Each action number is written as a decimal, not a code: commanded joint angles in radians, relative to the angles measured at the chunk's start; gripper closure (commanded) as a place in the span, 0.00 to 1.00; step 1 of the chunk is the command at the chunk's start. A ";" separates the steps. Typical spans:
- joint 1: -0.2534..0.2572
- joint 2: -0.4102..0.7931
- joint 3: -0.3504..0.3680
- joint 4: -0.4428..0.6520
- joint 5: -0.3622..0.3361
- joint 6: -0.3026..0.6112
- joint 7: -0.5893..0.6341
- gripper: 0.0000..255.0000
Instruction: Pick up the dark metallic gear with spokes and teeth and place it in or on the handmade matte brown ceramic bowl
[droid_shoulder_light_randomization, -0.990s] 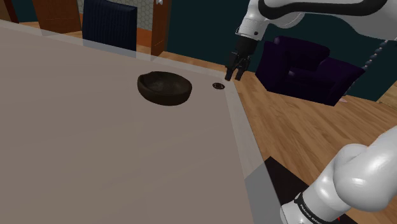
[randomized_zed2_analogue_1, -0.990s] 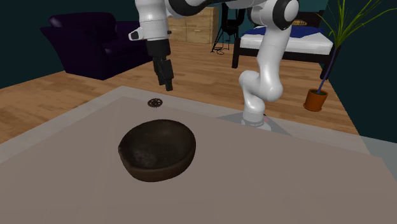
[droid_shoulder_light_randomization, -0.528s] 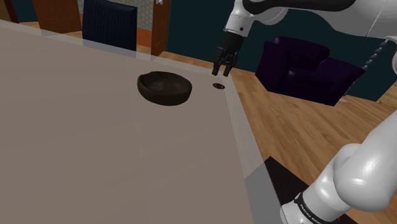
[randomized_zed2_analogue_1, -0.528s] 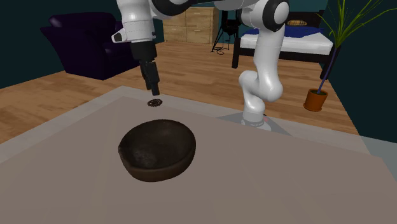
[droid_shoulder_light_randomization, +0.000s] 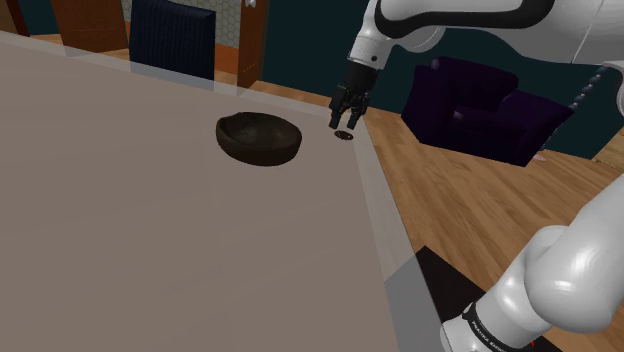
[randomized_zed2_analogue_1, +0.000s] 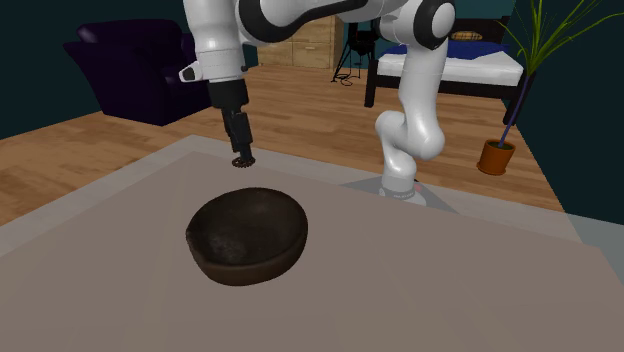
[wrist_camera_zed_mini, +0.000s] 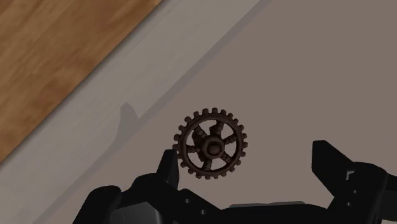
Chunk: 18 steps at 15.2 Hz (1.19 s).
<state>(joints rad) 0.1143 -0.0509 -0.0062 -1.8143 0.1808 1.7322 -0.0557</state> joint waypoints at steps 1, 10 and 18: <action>0.000 0.000 0.000 -0.001 0.000 0.001 0.000 0.00; -0.001 0.000 -0.001 -0.001 0.000 0.000 -0.001 1.00; -0.025 -0.347 0.147 -0.424 -0.306 0.437 0.416 0.00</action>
<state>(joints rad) 0.1044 -0.3143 0.0966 -2.1377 -0.0295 2.0519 0.2270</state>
